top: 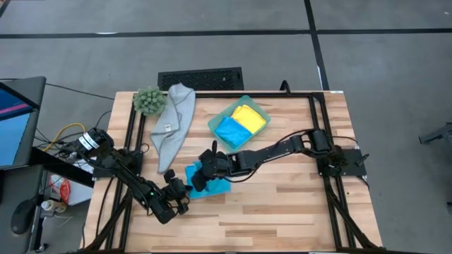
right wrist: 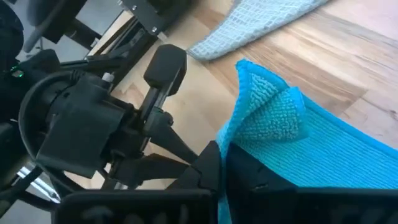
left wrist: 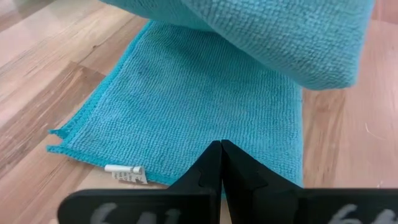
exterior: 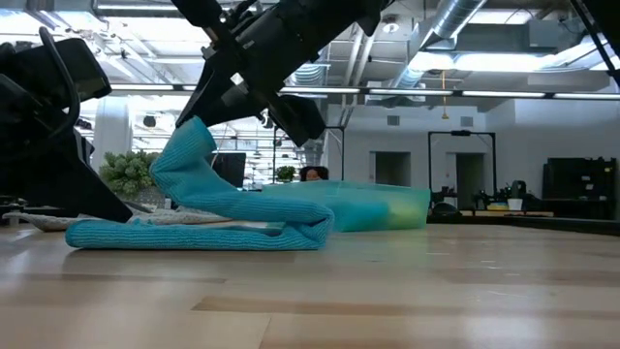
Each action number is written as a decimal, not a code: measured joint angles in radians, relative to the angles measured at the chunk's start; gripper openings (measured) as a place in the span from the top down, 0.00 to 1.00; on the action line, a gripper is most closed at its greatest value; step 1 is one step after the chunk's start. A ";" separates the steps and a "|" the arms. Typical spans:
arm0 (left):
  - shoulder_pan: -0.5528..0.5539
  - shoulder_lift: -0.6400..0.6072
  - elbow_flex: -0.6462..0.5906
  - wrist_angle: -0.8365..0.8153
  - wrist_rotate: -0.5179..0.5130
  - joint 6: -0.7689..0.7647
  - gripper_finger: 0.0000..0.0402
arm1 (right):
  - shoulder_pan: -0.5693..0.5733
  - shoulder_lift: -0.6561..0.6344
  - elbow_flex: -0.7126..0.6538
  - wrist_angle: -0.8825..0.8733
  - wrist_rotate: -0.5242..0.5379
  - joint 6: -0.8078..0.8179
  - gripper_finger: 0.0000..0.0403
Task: Fold microfiber towels
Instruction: Fold the blue microfiber towel
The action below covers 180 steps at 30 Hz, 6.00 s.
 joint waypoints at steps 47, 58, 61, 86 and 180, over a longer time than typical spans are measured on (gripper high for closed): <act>0.000 -0.001 0.052 -0.061 0.168 0.005 1.00 | 0.118 0.068 0.000 0.036 0.272 -0.462 0.43; -0.024 -0.002 0.345 -0.565 0.225 -0.021 1.00 | 0.123 0.148 -0.002 0.054 0.231 -0.476 0.51; -0.034 -0.002 0.430 -0.706 0.202 -0.032 1.00 | 0.127 0.174 0.003 0.081 0.213 -0.474 0.52; -0.055 0.214 0.383 -0.438 0.054 -0.139 1.00 | 0.167 0.084 -0.001 -0.230 0.192 -0.296 0.56; 0.061 0.146 0.188 0.089 0.095 0.207 1.00 | 0.049 -0.047 0.066 -0.480 -0.048 -0.086 0.94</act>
